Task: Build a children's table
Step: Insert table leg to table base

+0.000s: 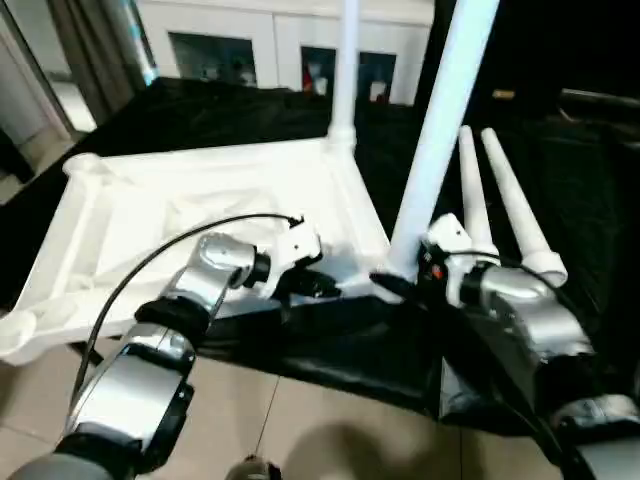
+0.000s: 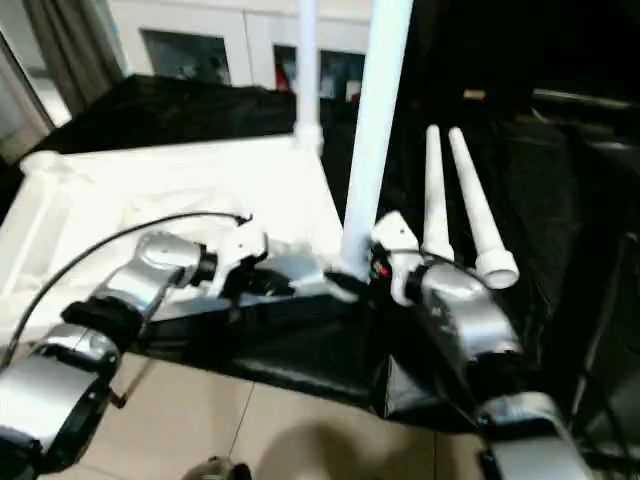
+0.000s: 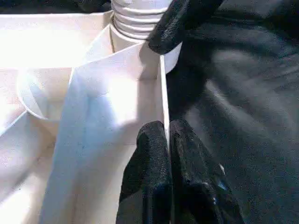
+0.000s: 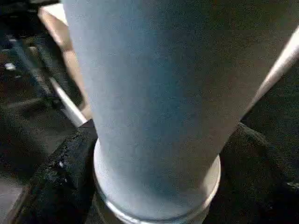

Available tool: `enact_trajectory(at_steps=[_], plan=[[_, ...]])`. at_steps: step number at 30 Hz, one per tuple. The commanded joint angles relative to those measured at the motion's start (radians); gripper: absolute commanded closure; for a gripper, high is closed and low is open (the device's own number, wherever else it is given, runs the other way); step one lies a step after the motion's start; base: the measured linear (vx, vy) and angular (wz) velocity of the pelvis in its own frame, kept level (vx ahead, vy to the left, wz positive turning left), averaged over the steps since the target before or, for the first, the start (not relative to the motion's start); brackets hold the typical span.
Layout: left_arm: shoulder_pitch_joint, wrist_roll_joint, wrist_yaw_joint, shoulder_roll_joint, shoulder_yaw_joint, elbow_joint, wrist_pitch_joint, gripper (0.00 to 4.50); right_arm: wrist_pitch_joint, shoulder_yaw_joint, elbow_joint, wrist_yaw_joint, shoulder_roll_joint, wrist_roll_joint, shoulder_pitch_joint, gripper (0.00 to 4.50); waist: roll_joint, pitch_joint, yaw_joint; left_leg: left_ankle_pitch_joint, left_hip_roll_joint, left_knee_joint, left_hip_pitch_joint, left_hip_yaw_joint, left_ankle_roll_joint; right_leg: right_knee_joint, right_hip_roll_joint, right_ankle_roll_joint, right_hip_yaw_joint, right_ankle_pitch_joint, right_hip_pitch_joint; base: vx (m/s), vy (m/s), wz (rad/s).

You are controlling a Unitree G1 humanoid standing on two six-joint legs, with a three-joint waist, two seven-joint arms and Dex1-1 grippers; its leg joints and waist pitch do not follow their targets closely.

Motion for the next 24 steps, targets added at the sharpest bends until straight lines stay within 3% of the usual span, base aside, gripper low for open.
enact_trajectory(at_steps=[1, 5, 15, 24], plan=[[0.002, -0.048, -0.067, 0.01, 0.012, -0.045, -0.029, 4.5, 0.02, -0.015, -0.032, 0.029, -0.034, 0.017, 0.004, 0.63, -0.004, -0.079, -0.002, -0.198, 0.042, -0.064, 0.034, -0.017, 0.072, -0.068, -0.059, -0.279, 0.038, -0.054, 0.049, 0.0, 0.0, 0.0], [0.005, -0.046, -0.083, 0.021, 0.017, -0.052, -0.027, 4.5, 0.033, -0.012, -0.05, 0.051, -0.041, 0.023, 0.008, 0.63, -0.004, -0.079, -0.001, -0.197, 0.041, -0.065, 0.032, -0.019, 0.062, -0.068, -0.059, -0.273, 0.038, -0.06, 0.049, 0.0, 0.0, 0.0], [0.0, -0.045, -0.038, 0.018, 0.03, -0.053, -0.017, 4.5, 0.063, -0.019, -0.05, 0.001, 0.002, 0.025, 0.025, 1.51, -0.007, -0.082, -0.002, -0.163, 0.04, -0.061, 0.028, -0.019, 0.074, -0.061, -0.059, -0.277, 0.037, -0.02, 0.05, 0.0, 0.0, 0.0], [-0.074, 0.019, 0.317, -0.087, 0.045, 0.05, 0.01, 4.5, 0.082, -0.136, 0.139, -0.552, 0.199, -0.023, -0.034, 1.75, -0.003, -0.081, -0.03, -0.189, 0.033, -0.068, 0.033, -0.021, 0.011, -0.07, -0.06, -0.259, 0.04, -0.074, 0.046, 0.0, 0.0, 0.0]])
